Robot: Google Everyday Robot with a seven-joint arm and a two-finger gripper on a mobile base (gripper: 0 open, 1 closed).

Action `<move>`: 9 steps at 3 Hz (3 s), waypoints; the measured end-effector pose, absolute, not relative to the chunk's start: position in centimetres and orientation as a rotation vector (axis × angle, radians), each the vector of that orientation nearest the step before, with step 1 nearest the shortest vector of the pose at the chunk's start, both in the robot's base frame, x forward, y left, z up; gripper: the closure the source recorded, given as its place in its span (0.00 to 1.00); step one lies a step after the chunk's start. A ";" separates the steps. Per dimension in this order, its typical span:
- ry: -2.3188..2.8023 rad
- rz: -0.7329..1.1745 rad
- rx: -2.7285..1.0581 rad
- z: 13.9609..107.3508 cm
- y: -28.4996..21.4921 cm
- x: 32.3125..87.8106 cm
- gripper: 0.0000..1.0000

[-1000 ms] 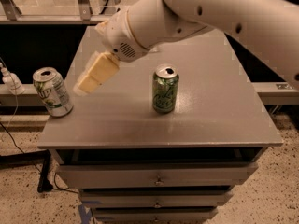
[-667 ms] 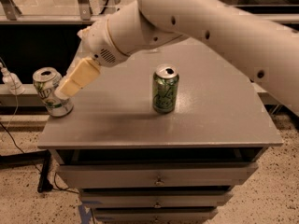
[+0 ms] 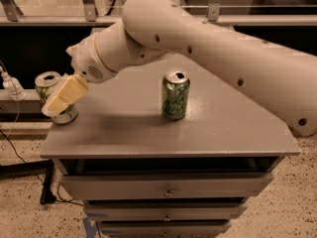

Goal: Knock 7up can over

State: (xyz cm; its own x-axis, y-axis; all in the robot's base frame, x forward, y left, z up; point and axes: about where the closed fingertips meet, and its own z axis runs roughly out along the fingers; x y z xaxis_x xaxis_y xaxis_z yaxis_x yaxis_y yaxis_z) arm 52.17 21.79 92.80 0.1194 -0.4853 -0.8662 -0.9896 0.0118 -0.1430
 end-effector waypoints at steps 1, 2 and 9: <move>1.479 0.812 -1.589 92.0 22.8 52.2 0.00; 1.489 0.831 -1.581 91.3 23.5 52.2 0.00; 1.688 0.422 -1.519 94.7 8.2 62.1 1.00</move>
Offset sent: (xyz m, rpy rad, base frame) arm 0.0047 0.0219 -0.0240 0.0210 0.0592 -0.0017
